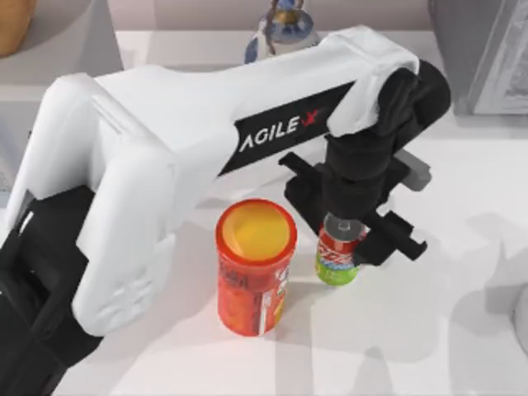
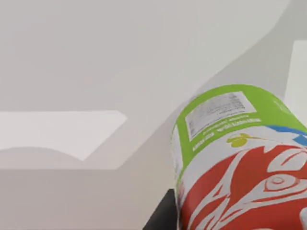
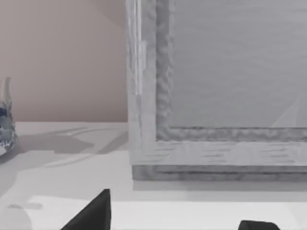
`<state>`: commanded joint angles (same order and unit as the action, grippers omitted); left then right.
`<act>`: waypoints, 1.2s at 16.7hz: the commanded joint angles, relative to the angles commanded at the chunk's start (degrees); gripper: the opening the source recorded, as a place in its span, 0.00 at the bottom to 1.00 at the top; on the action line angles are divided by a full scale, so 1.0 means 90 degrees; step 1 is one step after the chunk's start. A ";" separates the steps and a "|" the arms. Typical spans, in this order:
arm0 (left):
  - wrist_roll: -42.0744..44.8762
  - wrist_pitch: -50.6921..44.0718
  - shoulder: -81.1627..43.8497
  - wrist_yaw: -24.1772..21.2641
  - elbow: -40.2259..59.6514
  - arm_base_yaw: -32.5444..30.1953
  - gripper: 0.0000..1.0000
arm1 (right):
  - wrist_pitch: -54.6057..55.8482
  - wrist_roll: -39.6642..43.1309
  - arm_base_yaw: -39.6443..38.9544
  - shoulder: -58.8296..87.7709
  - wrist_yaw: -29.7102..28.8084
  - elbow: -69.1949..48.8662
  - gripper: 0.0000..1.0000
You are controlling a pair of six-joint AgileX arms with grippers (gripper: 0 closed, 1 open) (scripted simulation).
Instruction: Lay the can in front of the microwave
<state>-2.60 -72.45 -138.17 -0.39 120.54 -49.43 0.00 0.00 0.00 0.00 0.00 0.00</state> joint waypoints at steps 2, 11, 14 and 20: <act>0.0000 0.0000 0.0000 0.0000 0.0000 0.0000 0.02 | 0.0000 0.0000 0.0000 0.0000 0.0000 0.0000 1.00; 0.0008 -0.0002 -0.0006 -0.0001 0.0001 0.0007 0.00 | 0.0000 0.0000 0.0000 0.0000 0.0000 0.0000 1.00; -0.0008 -0.0250 -0.0009 -0.0001 0.0261 0.0018 0.00 | 0.0000 0.0000 0.0000 0.0000 0.0000 0.0000 1.00; 0.0002 -0.1021 -0.0021 -0.0001 0.1036 0.0001 0.00 | 0.0000 0.0000 0.0000 0.0000 0.0000 0.0000 1.00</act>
<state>-2.58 -81.64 -138.36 -0.39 129.87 -49.42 0.00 0.00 0.00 0.00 0.00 0.00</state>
